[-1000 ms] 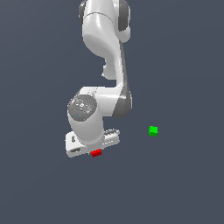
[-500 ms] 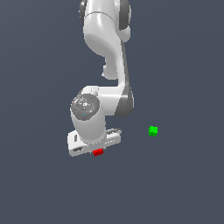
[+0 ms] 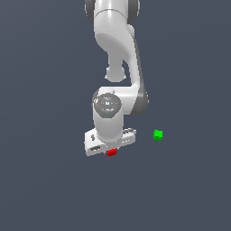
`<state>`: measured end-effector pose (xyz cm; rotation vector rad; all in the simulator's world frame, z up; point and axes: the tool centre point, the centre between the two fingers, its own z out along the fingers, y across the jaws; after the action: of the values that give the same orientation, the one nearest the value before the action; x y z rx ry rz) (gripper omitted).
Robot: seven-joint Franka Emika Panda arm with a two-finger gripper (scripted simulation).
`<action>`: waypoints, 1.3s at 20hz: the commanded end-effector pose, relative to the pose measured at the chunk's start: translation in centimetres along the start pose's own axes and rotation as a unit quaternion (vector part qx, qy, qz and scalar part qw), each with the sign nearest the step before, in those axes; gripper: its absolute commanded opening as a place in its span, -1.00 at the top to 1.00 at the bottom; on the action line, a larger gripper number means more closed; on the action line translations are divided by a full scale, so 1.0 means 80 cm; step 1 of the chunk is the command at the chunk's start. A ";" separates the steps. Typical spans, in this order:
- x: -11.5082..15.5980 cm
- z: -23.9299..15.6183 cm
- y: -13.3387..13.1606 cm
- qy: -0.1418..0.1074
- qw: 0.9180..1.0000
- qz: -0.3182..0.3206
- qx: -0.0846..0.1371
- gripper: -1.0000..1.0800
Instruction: Stack the red cube on top of the green cube.
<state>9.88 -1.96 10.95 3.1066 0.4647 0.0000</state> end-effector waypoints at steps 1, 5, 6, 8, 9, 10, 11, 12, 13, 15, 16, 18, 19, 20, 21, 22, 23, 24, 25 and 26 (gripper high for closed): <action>-0.004 0.004 -0.028 0.000 1.000 -0.001 0.000 1.00; -0.014 0.014 -0.084 0.000 1.000 -0.001 0.000 1.00; -0.016 0.017 -0.098 0.000 1.000 -0.001 0.000 1.00; -0.021 0.022 -0.128 0.000 1.000 -0.001 0.000 1.00; -0.023 0.024 -0.142 0.000 1.000 -0.001 0.000 1.00; -0.026 0.027 -0.157 0.000 1.000 -0.001 0.000 1.00; -0.028 0.029 -0.171 0.000 1.000 -0.001 0.000 1.00; -0.030 0.032 -0.186 0.000 1.000 -0.001 0.000 1.00; -0.032 0.035 -0.200 0.000 1.000 -0.001 0.000 1.00; -0.036 0.040 -0.228 0.000 1.000 -0.001 0.000 1.00; -0.038 0.042 -0.242 0.000 1.000 -0.001 0.000 1.00; -0.042 0.047 -0.268 0.000 1.000 -0.001 0.000 1.00; -0.043 0.049 -0.280 0.000 1.000 -0.001 0.000 1.00; -0.045 0.051 -0.291 0.000 1.000 -0.001 0.000 1.00; -0.046 0.053 -0.302 0.000 1.000 -0.001 0.000 1.00; -0.047 0.054 -0.310 0.000 1.000 -0.001 0.000 1.00; -0.048 0.056 -0.319 0.000 1.000 -0.001 0.000 1.00; -0.048 0.057 -0.326 0.000 1.000 -0.001 0.000 1.00; -0.049 0.058 -0.332 0.000 1.000 -0.001 0.000 1.00; -0.049 0.059 -0.337 0.000 1.000 -0.001 0.000 1.00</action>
<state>-1.53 22.02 6.29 3.1067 0.4706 -0.0017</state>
